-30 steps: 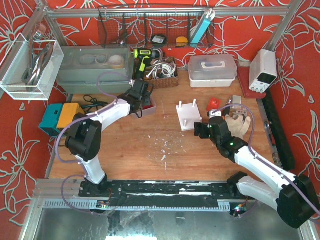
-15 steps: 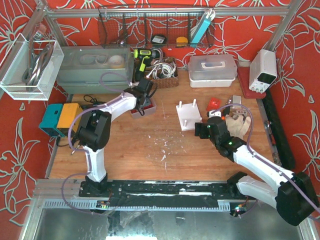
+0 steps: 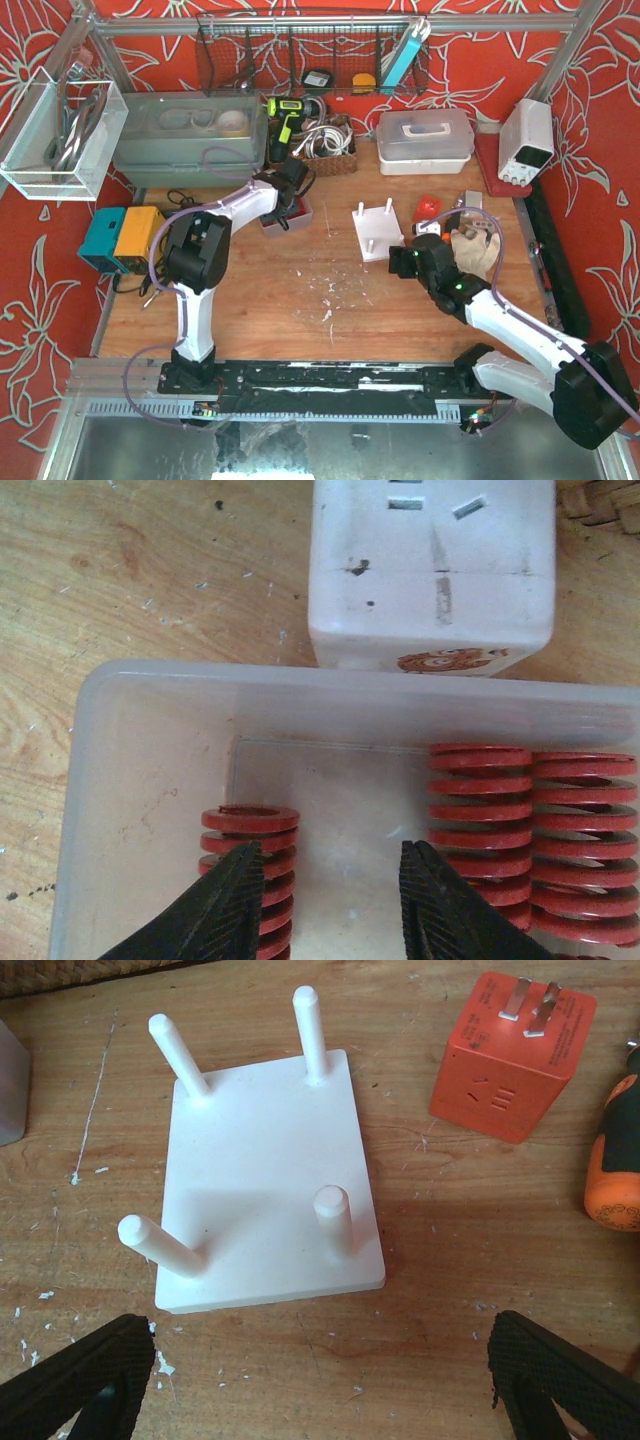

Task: Install the large spring

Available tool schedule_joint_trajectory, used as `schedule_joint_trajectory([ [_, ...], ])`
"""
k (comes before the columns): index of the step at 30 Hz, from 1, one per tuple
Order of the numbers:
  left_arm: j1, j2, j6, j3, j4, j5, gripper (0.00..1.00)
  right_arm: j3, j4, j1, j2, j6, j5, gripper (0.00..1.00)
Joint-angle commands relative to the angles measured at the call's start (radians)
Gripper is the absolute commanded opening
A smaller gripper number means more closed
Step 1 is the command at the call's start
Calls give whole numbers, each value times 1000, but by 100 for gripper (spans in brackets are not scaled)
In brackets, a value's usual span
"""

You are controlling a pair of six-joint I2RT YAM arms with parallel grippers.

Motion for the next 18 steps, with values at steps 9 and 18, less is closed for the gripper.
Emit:
schedule_joint_trajectory([
  [9,3,57,-106,121,-176,-107,44,44,-14,19,24,-13,49,92],
  [18,4,87,-154,130,-213,-91,44,49,-18,28,29,-20,70,92],
])
